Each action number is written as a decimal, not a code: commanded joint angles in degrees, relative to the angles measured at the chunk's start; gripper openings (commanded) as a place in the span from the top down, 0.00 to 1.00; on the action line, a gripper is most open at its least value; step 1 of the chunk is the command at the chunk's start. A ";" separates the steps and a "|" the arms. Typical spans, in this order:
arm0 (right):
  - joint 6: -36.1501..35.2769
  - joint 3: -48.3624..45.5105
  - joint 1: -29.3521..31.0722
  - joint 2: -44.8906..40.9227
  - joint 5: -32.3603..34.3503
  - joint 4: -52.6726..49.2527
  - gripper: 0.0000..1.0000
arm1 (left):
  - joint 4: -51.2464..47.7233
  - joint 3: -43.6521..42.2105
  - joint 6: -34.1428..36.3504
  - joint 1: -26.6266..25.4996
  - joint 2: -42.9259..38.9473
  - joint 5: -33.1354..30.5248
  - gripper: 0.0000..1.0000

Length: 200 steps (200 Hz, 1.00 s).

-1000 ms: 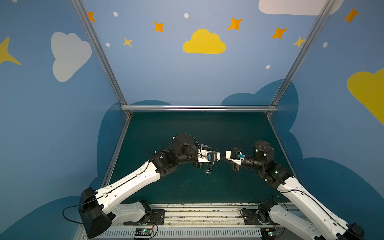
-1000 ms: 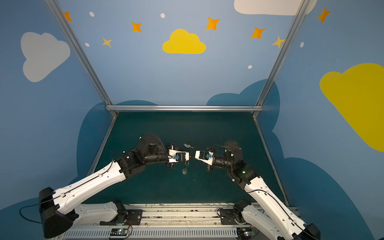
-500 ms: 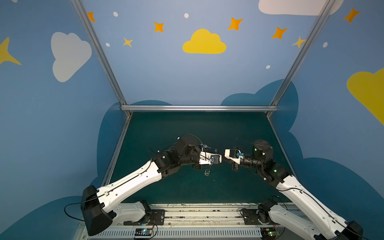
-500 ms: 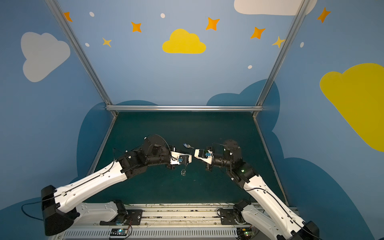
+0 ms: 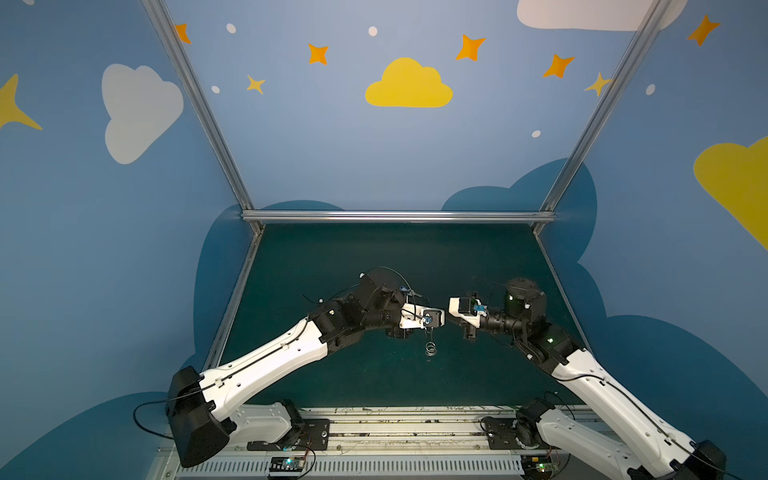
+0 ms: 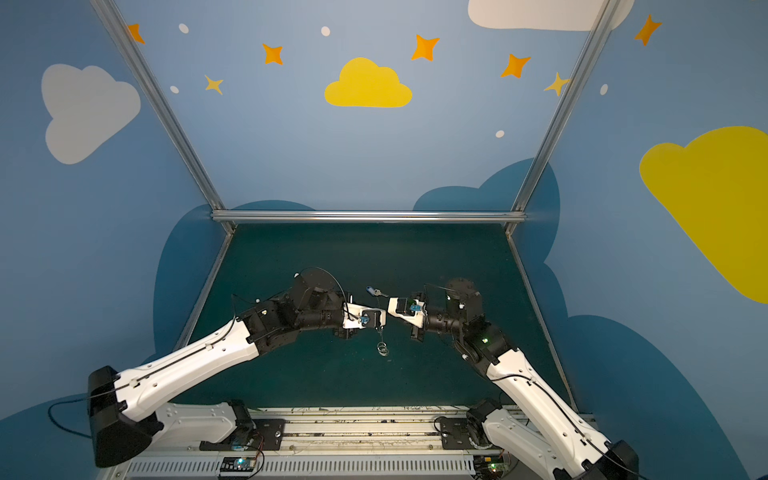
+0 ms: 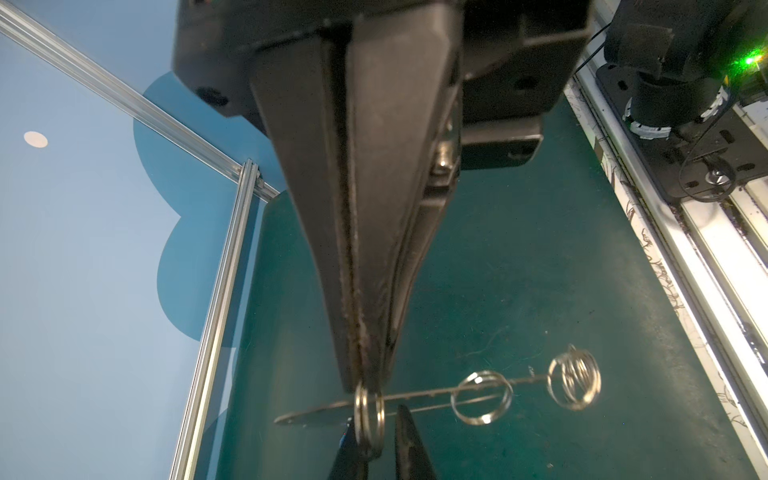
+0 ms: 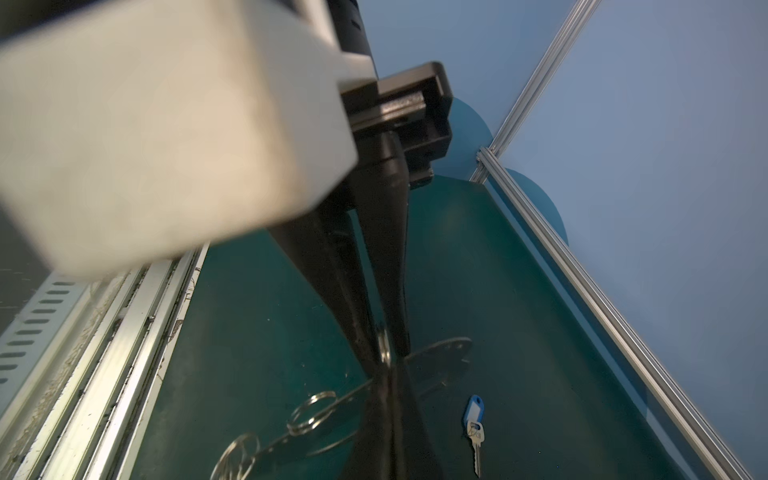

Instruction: Put the keys on the keyring

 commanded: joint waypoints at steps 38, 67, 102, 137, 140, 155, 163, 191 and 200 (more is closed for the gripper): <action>-0.76 3.01 0.76 0.99 -0.58 -1.87 1.00 | -1.01 2.86 -0.54 -0.02 0.90 1.00 0.87; -1.01 3.11 0.85 1.16 -0.58 -1.69 1.00 | -1.75 3.12 -0.20 -0.02 1.43 1.19 0.93; -0.74 2.08 0.68 0.57 0.97 -0.02 0.91 | -0.92 3.17 -0.72 0.36 1.45 2.62 0.97; -0.85 0.61 -0.45 -1.21 1.63 0.10 0.83 | 5.05 0.43 -4.37 2.55 -0.77 9.27 0.97; -0.66 0.49 -0.55 -1.45 1.68 0.21 0.83 | 5.60 0.13 -4.62 2.69 -0.97 9.82 0.97; 1.75 -0.54 -1.15 -2.84 1.92 1.88 0.83 | 7.69 -1.11 -5.69 3.41 -1.67 12.29 0.97; 2.28 -0.88 -1.47 -3.36 1.65 2.58 0.83 | 8.59 -1.64 -6.20 3.57 -1.86 13.42 0.97; 3.15 -1.45 -2.58 -4.45 -0.88 3.21 0.84 | 11.27 -3.19 -6.95 4.04 -2.18 15.61 0.97; 3.41 -1.47 -2.82 -4.63 -1.00 3.07 0.85 | 11.81 -3.51 -7.09 4.01 -2.24 16.06 0.97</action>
